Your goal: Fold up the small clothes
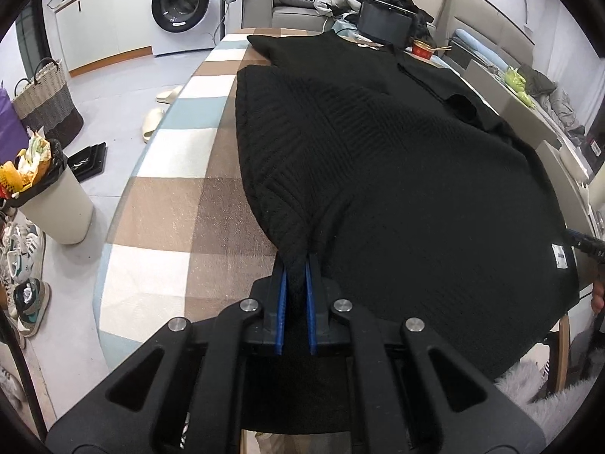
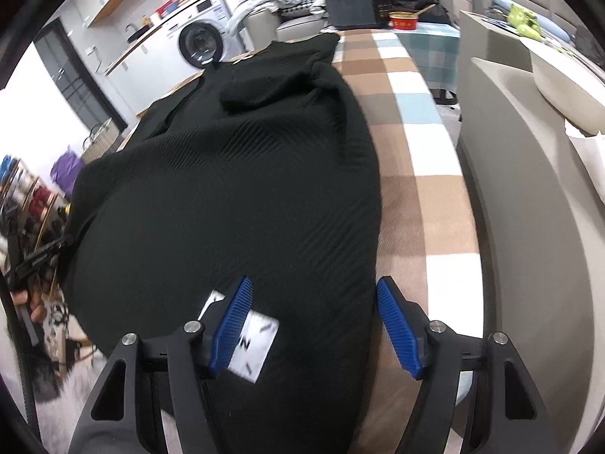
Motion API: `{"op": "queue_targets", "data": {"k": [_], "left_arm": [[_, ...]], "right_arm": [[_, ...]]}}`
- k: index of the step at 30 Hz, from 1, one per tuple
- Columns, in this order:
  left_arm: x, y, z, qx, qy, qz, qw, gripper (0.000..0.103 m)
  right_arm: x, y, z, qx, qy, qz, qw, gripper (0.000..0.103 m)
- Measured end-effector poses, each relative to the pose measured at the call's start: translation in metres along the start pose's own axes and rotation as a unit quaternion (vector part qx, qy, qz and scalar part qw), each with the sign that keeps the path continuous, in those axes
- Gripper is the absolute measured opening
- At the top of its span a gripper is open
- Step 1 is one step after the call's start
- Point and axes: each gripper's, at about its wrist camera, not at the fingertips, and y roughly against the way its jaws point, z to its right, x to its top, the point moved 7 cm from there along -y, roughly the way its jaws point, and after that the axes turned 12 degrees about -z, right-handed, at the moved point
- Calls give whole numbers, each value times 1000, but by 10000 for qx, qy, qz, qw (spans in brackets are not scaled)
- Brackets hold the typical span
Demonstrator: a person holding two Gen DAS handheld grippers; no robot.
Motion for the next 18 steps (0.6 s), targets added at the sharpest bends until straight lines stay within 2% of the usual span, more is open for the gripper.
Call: {"op": "queue_targets", "data": {"k": [1, 2, 3, 4, 5, 7, 9, 12, 14, 16, 18], "left_arm": [[0, 0, 0, 5, 8, 3, 10000, 6], [0, -1, -1, 7, 30, 17, 10000, 6], [0, 0, -1, -9, 53, 25, 10000, 6], [0, 0, -2, -20, 82, 39, 10000, 6], [1, 0, -4, -34, 97, 46, 9999, 6], [2, 1, -6, -56, 126, 71, 9999, 6], [3, 5, -10, -67, 163, 126, 9998, 6], [4, 9, -14, -131, 223, 140, 9996, 6], [2, 9, -13, -380, 235, 94, 9990, 6], [1, 7, -9, -511, 211, 64, 9984, 6], [1, 6, -8, -346, 180, 74, 9992, 7]], "right_arm": [[-2, 0, -1, -54, 67, 28, 10000, 51], [-2, 0, -2, -111, 124, 69, 9998, 36], [-3, -1, -2, -162, 166, 83, 9997, 29], [-3, -1, -1, -218, 184, 85, 9996, 17], [-2, -2, -3, -111, 213, 57, 9997, 8], [0, 2, -5, -43, 274, 190, 9994, 7], [5, 14, -7, 135, 229, 497, 9984, 7], [18, 45, 0, 439, -92, 1288, 9907, 7], [30, 58, 11, 495, -408, 1707, 9832, 7], [41, 57, 20, 430, -674, 1846, 9795, 7], [47, 47, 22, 421, -796, 1673, 9818, 7]]}}
